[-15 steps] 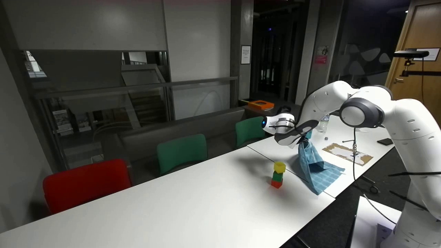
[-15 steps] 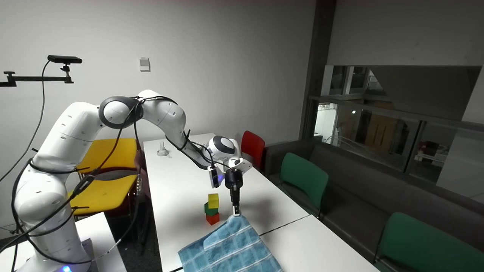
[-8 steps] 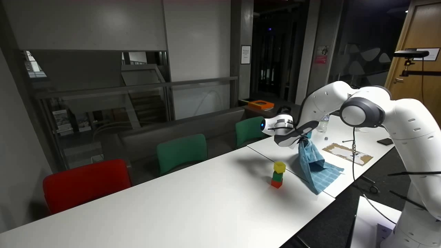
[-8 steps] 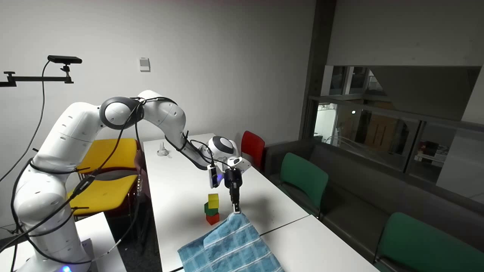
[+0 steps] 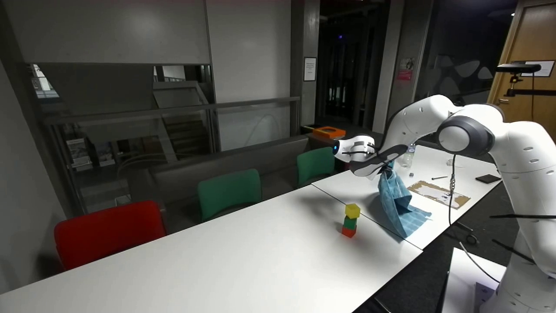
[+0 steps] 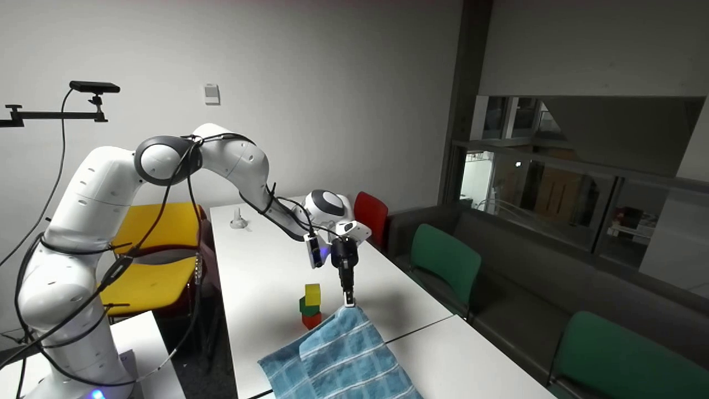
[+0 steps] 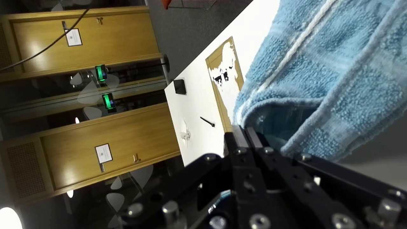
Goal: Unfold the cloth
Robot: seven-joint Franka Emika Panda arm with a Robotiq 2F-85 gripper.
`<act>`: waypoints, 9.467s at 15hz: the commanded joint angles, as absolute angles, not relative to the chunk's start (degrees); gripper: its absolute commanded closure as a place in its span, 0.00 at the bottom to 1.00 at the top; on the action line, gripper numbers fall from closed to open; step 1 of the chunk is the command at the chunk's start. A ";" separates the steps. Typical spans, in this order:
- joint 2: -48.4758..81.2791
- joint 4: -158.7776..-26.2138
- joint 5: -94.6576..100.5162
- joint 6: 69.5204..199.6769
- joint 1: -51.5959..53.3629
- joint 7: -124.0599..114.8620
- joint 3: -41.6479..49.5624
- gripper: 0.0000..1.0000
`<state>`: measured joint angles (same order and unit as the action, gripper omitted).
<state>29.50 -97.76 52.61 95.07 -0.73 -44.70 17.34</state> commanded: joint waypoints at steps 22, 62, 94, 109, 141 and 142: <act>32.48 -96.74 52.63 93.92 -5.98 -43.85 13.51 0.99; 28.37 -117.96 23.41 136.38 -11.52 -10.87 17.86 0.00; 30.41 -123.08 41.85 146.49 -7.85 -8.76 23.62 0.00; 29.43 -126.65 69.11 157.82 -13.11 -8.79 22.16 0.00; 30.59 -125.98 81.13 160.15 -14.33 -15.27 22.01 0.62; 30.59 -125.99 80.86 160.19 -14.43 -15.03 21.93 0.70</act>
